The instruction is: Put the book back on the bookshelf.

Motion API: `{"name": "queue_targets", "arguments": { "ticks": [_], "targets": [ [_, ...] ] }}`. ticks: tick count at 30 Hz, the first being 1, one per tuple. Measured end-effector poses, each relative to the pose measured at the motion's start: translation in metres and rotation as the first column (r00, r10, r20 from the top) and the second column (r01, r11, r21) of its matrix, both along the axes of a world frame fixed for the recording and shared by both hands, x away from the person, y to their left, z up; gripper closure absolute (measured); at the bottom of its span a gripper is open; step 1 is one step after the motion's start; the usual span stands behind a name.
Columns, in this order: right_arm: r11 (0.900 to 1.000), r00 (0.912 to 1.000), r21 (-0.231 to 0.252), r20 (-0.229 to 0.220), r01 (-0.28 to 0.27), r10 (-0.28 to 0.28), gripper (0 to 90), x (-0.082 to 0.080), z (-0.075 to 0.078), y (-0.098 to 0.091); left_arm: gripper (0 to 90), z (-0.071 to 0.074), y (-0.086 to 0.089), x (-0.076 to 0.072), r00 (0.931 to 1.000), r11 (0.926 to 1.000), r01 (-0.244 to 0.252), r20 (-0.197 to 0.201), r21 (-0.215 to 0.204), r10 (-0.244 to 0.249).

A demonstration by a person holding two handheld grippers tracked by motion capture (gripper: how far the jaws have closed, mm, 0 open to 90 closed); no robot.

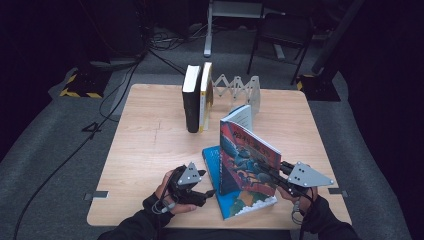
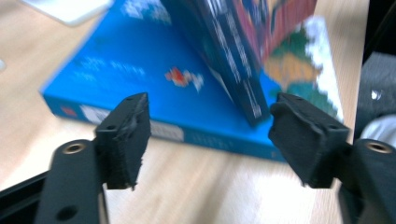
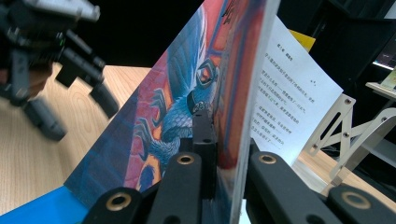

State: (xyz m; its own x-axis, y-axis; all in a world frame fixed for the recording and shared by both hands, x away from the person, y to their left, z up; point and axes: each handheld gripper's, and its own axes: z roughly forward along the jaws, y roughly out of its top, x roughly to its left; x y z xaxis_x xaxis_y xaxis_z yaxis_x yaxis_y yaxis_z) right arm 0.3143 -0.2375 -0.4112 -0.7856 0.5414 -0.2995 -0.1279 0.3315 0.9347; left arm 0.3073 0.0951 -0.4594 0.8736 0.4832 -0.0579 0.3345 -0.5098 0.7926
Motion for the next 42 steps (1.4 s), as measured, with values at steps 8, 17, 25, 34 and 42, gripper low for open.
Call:
{"name": "queue_targets", "arguments": {
  "ticks": [8,17,25,34,42],
  "targets": [
    [1.0,1.0,0.004,-0.006,-0.007,0.007,85.3,0.0,-0.001,-0.004,30.8,-0.011,-0.029,-0.001,0.9994,0.9992,0.03,0.017,-0.025,-0.029],
    [0.9994,0.9994,-0.01,0.01,-0.033,0.033,85.0,-0.001,0.0,-0.004,40.9,-0.011,-0.051,0.013,0.9989,0.9991,0.009,0.046,-0.041,-0.007],
    [0.9988,0.9986,-0.007,0.019,-0.048,0.048,84.6,-0.001,0.002,-0.004,34.4,-0.007,-0.062,0.024,0.9976,0.9987,0.007,0.069,-0.05,-0.003],
    [0.999,0.9986,-0.001,0.03,-0.045,0.045,84.6,0.005,0.002,0.0,44.3,0.002,-0.07,0.031,0.9925,0.9982,0.048,0.114,-0.035,-0.044],
    [0.9993,0.9985,0.004,0.039,-0.037,0.037,82.2,0.007,0.004,-0.004,54.1,0.009,-0.072,0.026,0.9858,0.9985,0.052,0.16,-0.017,-0.049]
  ]
}}
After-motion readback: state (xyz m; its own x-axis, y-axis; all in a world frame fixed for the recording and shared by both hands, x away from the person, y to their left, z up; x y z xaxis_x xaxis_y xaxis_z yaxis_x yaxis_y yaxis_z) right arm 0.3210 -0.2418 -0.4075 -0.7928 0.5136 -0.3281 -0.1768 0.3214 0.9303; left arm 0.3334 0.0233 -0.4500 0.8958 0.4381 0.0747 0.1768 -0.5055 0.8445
